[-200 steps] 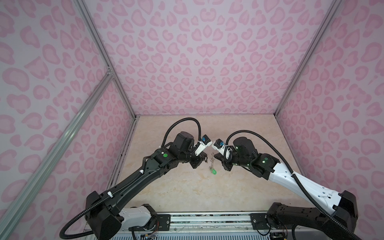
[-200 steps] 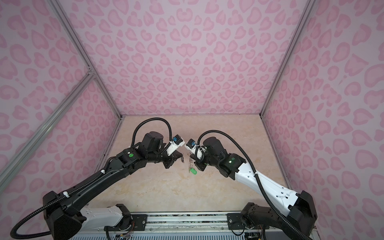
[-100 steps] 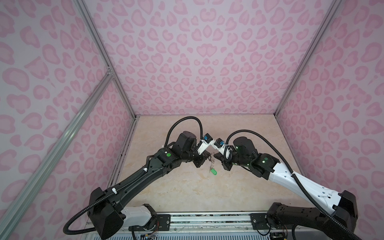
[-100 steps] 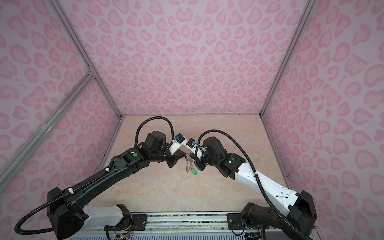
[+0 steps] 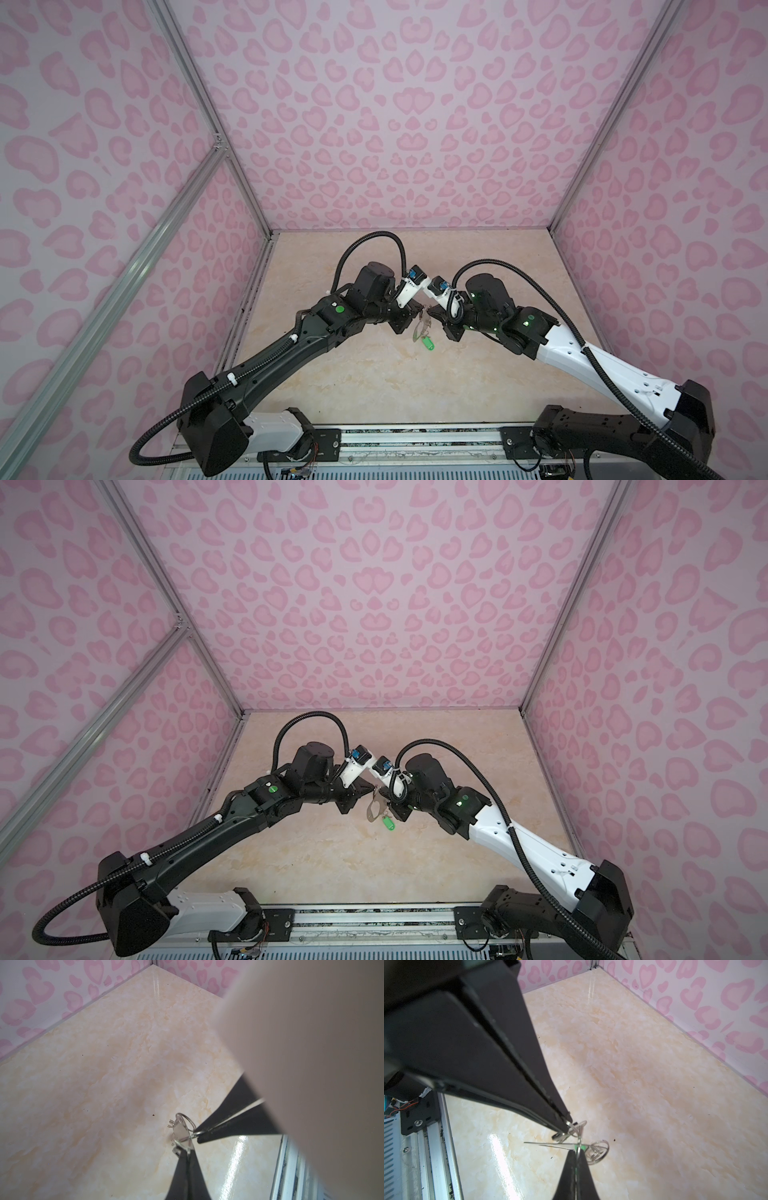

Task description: Put the keys on the keyring

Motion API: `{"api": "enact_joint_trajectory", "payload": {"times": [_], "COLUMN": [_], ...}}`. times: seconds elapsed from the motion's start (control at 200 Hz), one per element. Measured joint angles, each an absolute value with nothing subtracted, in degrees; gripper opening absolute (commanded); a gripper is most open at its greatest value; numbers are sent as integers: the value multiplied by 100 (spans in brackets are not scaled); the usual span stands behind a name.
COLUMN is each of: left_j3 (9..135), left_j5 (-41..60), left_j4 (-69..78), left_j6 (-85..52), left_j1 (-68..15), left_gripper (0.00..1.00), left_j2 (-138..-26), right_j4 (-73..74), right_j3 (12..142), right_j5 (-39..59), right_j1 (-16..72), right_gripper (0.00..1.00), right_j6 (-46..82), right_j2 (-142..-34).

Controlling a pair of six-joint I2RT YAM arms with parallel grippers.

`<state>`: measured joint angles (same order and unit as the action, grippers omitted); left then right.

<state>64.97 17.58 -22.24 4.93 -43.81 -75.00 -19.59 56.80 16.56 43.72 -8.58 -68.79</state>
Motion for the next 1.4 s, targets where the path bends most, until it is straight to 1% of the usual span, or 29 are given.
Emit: {"api": "enact_joint_trajectory", "payload": {"times": [0.895,1.4], "left_j3": [6386,6386], "left_j5": [1717,1758], "left_j4": [-2038,-2008], "left_j6": [550,458], "left_j1": [-4416,-4458], "left_gripper": [3,4], "left_j2": [-7443,-7544], "right_j4": [-1988,-1868], "right_j3": [5669,5424], "right_j5": [1682,1673], "right_j1": [4377,4375], "right_gripper": [0,0], "right_j6": [-834,-816], "right_j2": [-6947,-6689]}}
